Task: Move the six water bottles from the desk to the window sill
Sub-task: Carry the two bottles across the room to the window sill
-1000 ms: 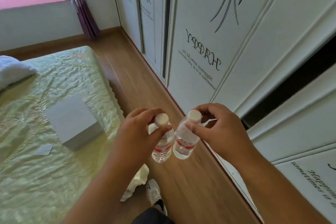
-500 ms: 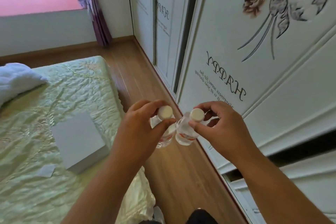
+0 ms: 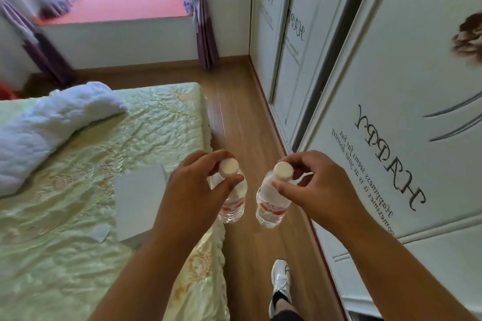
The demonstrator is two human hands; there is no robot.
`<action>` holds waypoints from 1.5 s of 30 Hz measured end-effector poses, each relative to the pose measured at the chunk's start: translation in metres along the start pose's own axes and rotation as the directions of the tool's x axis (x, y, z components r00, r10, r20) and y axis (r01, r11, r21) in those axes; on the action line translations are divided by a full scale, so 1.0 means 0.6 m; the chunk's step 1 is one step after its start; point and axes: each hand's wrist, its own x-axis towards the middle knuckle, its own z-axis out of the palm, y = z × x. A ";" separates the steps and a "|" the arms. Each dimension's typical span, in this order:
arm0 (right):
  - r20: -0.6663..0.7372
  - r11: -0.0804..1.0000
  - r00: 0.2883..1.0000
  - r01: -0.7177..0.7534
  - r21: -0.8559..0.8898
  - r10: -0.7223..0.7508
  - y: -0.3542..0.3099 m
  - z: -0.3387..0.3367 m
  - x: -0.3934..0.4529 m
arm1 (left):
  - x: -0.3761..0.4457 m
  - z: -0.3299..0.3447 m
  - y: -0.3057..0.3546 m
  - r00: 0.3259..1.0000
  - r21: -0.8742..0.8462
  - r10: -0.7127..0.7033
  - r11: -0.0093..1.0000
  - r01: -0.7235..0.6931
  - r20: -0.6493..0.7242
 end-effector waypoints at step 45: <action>-0.003 0.996 0.998 0.057 -0.069 -0.057 0.085 0.027 0.812 | 0.778 0.105 -0.179 0.996 -0.044 0.023 0.999 -0.027 -0.085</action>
